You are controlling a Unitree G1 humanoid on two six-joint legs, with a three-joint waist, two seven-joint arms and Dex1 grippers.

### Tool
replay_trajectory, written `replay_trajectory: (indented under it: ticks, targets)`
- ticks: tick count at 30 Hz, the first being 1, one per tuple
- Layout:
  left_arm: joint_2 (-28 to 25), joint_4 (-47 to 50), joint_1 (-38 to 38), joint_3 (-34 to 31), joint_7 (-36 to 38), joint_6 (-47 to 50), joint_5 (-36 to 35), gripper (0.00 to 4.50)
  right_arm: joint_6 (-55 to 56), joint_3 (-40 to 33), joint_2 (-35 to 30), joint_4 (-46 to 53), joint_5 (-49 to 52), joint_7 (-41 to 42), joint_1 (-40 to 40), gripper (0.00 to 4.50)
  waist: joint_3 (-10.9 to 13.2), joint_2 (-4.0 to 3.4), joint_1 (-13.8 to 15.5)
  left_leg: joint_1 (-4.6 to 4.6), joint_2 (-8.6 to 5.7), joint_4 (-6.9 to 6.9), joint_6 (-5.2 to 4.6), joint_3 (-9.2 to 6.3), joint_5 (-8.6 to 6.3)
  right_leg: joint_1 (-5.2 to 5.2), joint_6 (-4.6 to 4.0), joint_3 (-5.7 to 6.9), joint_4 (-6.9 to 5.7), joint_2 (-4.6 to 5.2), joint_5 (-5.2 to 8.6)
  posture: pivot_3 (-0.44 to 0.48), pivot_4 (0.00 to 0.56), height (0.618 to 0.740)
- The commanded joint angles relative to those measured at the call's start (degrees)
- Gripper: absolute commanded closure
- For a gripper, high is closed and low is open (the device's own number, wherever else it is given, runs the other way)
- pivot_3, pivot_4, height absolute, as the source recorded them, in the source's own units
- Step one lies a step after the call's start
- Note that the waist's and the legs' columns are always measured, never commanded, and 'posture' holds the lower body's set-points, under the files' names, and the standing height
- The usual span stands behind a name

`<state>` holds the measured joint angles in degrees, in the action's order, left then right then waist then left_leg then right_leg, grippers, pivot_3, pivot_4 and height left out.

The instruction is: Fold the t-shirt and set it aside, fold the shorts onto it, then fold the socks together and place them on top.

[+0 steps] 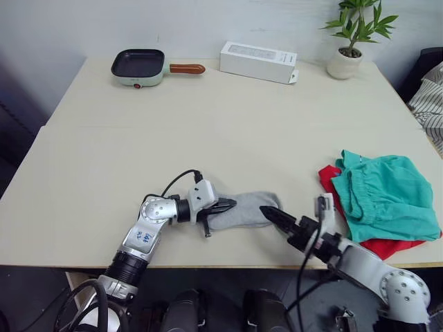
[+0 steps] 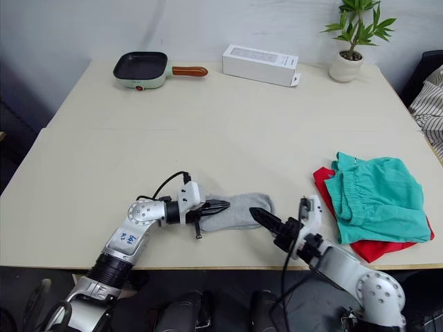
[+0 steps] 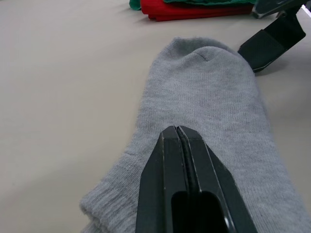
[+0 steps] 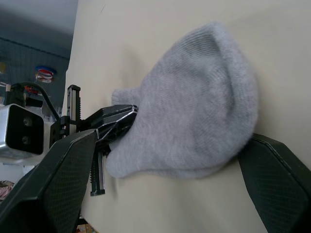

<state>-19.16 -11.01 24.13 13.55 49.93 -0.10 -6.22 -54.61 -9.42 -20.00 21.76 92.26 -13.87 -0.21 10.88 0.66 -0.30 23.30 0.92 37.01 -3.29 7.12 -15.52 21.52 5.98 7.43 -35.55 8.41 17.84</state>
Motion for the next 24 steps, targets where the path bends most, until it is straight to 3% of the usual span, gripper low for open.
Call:
replay_trajectory:
  ticks: [1, 3, 6, 11, 17, 24]
  targets:
    - [0.32, -1.77, -0.98, 0.45, -0.37, -0.01, 0.70, 4.50, -1.10, 5.87, 2.70, -4.46, -0.22, -2.83, -0.62, 0.02, -0.32, 0.11, -0.02, -0.01, 0.01, -0.01, 0.00, 0.00, 0.00, 0.00, 0.00, 0.00, 0.00, 0.00, 0.00, 0.000, 0.150, 0.740]
    - [0.53, -1.97, -1.20, 0.43, -0.29, 0.13, 0.44, 4.50, -0.38, 6.36, 3.88, -5.62, -2.43, -1.70, -1.85, 0.02, -0.55, 0.11, -0.11, -0.02, 0.01, -0.01, 0.00, 0.00, -0.01, -0.01, 0.00, 0.00, 0.01, 0.00, 0.00, 0.000, 0.150, 0.740]
    - [0.72, -2.31, -0.84, 0.51, -0.42, -0.44, 0.71, 4.50, 2.59, 5.30, 5.54, -6.84, -7.06, -0.77, -3.39, 0.60, -0.76, -0.04, -0.10, -0.02, 0.02, -0.01, 0.15, 0.00, -0.09, 0.00, -0.02, -0.01, 0.02, 0.00, 0.01, 0.000, 0.150, 0.740]
    - [1.27, -4.11, 1.25, 0.38, -0.41, -1.64, 0.92, 4.50, 9.56, -0.89, 10.50, -6.27, -4.29, -4.08, -3.95, 2.32, -0.78, -0.15, 0.13, 0.00, 0.01, -0.01, 0.25, 0.00, -0.16, 0.00, -0.02, -0.01, 0.02, 0.01, 0.01, 0.000, 0.150, 0.740]
    - [3.80, -5.52, 3.18, 1.00, -1.00, -2.87, 1.29, 4.50, 10.14, -3.43, 8.31, -4.57, -2.36, -5.10, -3.83, 4.30, -0.73, -0.23, 0.45, 0.11, -0.07, 0.01, 0.17, -0.01, -0.18, 0.04, 0.00, -0.01, 0.09, 0.09, 0.00, 0.000, 0.150, 0.740]
    - [8.07, -8.44, 7.02, 2.65, -2.92, -3.61, 3.63, 4.50, 12.89, -7.15, 4.81, 0.58, -0.79, -7.88, -2.74, 4.44, -0.69, -0.28, 1.31, 0.35, -0.09, 0.03, -0.18, -0.02, -0.07, 0.17, 0.04, 0.04, 0.24, 0.08, -0.02, 0.000, 0.150, 0.740]
